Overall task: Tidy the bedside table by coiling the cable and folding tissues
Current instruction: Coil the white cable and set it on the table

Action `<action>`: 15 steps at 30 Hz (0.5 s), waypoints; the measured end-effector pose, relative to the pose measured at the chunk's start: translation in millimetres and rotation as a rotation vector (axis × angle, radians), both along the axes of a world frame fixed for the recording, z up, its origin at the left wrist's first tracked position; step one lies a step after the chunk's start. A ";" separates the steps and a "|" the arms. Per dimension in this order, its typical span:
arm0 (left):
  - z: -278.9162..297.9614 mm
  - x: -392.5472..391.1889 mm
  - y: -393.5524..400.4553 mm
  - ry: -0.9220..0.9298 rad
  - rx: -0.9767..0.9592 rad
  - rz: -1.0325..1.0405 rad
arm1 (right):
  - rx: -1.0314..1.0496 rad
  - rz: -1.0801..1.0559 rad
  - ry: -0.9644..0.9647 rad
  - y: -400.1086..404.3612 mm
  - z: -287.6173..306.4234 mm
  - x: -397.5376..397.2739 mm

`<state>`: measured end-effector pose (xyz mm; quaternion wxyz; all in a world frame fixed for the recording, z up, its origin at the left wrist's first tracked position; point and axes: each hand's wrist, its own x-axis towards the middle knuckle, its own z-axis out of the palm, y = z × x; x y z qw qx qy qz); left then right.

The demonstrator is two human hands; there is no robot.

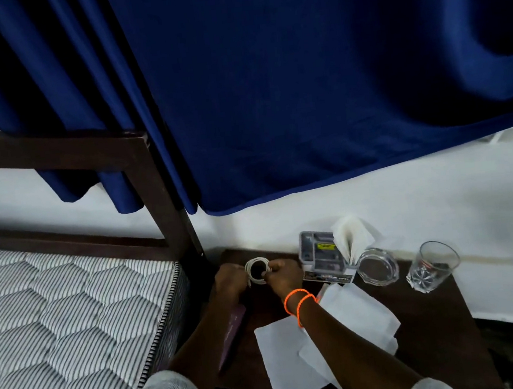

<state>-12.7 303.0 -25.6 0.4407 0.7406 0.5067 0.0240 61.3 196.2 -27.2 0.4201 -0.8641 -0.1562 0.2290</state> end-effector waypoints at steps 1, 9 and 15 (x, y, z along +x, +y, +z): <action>-3.7 -0.5 1.6 0.019 0.029 -0.028 | -0.015 0.019 -0.011 1.1 -2.8 -0.1; -6.4 -5.3 3.5 0.060 0.110 -0.072 | -0.083 0.086 -0.093 -0.7 -8.6 -0.9; -2.1 -10.4 -0.2 0.044 0.160 -0.133 | -0.061 0.086 -0.113 -5.4 -3.3 -4.6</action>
